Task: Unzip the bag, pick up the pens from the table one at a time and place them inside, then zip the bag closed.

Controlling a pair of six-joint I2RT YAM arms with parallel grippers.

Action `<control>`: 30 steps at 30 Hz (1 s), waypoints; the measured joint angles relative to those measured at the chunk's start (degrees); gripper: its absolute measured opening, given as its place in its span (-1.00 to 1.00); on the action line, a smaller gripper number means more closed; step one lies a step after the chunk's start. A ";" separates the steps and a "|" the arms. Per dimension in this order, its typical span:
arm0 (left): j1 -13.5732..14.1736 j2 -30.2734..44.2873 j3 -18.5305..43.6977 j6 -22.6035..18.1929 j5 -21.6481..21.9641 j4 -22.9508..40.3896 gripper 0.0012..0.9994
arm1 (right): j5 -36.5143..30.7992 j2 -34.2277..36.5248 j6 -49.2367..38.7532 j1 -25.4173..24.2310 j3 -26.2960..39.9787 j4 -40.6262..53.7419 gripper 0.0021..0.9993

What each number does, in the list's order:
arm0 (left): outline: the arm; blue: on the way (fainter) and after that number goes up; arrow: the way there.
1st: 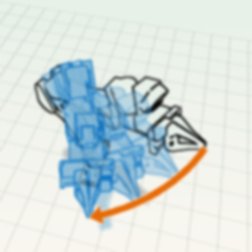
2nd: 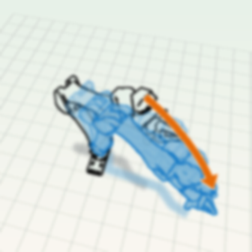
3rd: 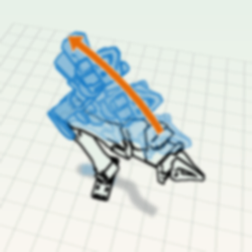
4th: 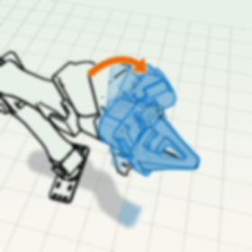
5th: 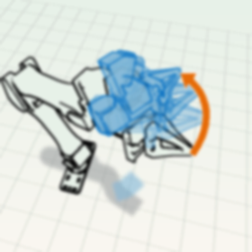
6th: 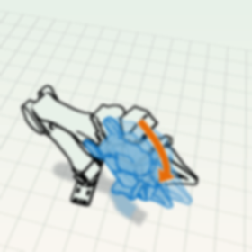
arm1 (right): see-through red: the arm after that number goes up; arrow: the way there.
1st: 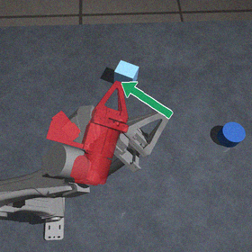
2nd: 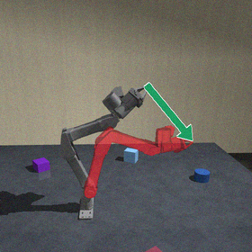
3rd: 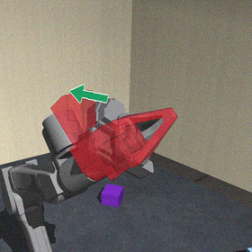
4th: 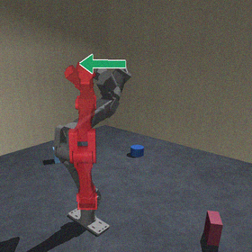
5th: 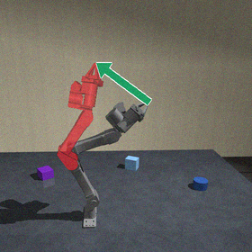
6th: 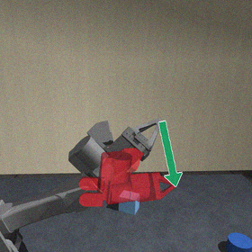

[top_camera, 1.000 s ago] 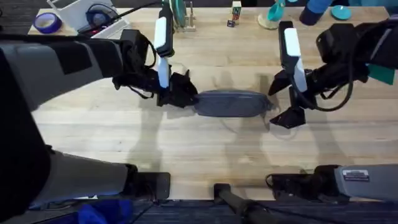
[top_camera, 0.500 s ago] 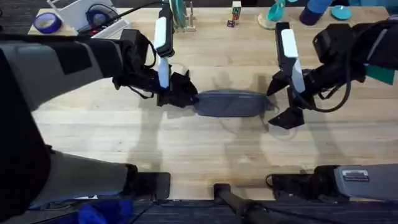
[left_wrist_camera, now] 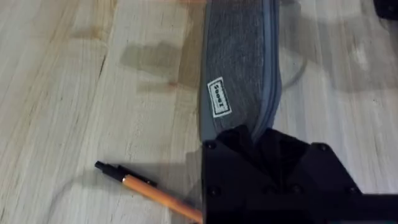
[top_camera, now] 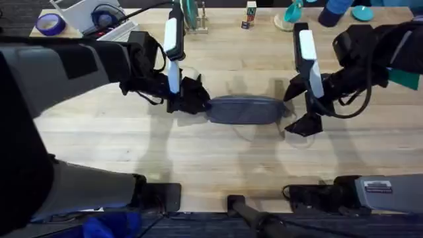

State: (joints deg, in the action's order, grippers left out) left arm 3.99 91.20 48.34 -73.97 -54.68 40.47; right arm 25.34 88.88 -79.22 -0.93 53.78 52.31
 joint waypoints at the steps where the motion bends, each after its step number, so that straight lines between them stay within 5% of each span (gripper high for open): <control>1: 0.00 0.00 0.00 -0.01 0.00 0.00 -0.92 | 0.00 0.00 0.01 0.00 0.00 0.00 1.00; 30: 0.00 0.00 0.00 0.00 0.00 0.00 -0.92 | 0.02 0.00 2.24 0.00 0.00 2.02 1.00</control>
State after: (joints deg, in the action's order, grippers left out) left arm 3.99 91.20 48.34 -73.97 -54.68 40.47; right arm 25.36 88.88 -76.98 -0.93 53.78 54.34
